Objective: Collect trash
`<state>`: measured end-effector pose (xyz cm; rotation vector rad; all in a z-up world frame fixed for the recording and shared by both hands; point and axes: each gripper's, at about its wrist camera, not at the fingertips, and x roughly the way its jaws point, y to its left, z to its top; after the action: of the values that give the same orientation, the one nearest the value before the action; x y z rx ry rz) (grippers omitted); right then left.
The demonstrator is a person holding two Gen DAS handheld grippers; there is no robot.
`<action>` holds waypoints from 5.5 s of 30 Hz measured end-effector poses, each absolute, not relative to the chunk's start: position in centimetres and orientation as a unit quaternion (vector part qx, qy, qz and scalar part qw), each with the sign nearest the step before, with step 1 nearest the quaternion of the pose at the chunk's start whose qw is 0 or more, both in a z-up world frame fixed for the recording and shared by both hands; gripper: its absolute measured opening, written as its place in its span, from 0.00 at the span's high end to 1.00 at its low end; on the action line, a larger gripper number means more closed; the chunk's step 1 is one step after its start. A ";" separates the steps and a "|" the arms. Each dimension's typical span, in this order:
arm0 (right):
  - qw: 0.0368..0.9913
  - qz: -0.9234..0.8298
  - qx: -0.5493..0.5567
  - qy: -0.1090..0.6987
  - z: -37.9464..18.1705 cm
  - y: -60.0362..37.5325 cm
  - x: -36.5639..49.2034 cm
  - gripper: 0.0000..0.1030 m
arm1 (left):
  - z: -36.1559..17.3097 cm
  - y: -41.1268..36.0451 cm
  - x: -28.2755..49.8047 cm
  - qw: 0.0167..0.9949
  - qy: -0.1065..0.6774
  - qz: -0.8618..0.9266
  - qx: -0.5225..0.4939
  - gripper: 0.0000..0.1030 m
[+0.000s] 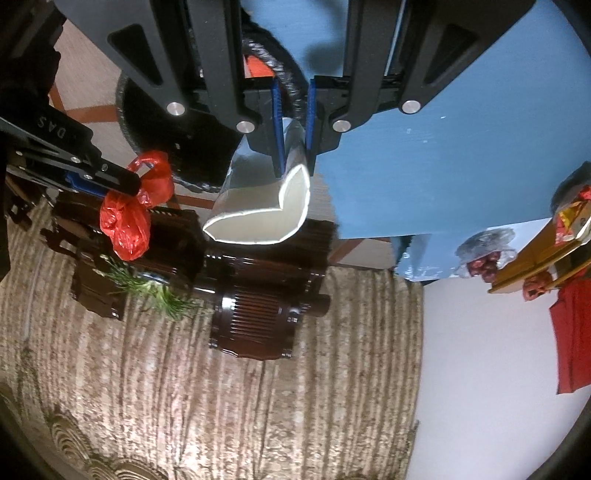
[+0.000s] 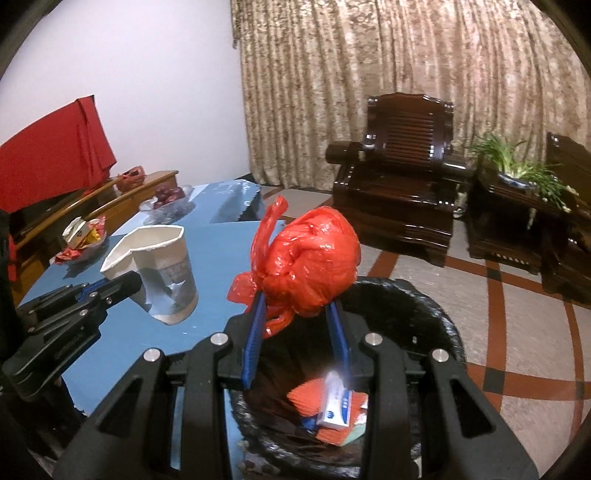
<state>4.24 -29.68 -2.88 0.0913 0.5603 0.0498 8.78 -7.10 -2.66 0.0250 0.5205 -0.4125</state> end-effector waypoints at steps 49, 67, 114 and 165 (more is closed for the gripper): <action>0.928 -0.062 0.079 0.359 -12.7 -37.5 7.3 0.06 | -10.0 -14.5 16.1 0.901 0.334 -0.277 0.019 0.15; 0.932 -0.007 0.072 0.355 -7.2 -30.1 3.3 0.05 | -6.4 -7.1 10.1 0.917 0.330 -0.225 0.021 0.06; 0.954 0.013 0.037 0.296 0.3 -26.6 0.7 0.05 | 0.6 -4.6 5.6 0.947 0.262 -0.183 0.038 0.06; 0.954 0.014 0.036 0.296 0.2 -26.3 0.7 0.05 | 0.4 -3.8 5.8 0.947 0.262 -0.181 0.037 0.06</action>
<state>0.72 -26.26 0.18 0.0735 0.6011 0.0276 5.81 -3.82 0.44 0.0759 0.5343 -0.3683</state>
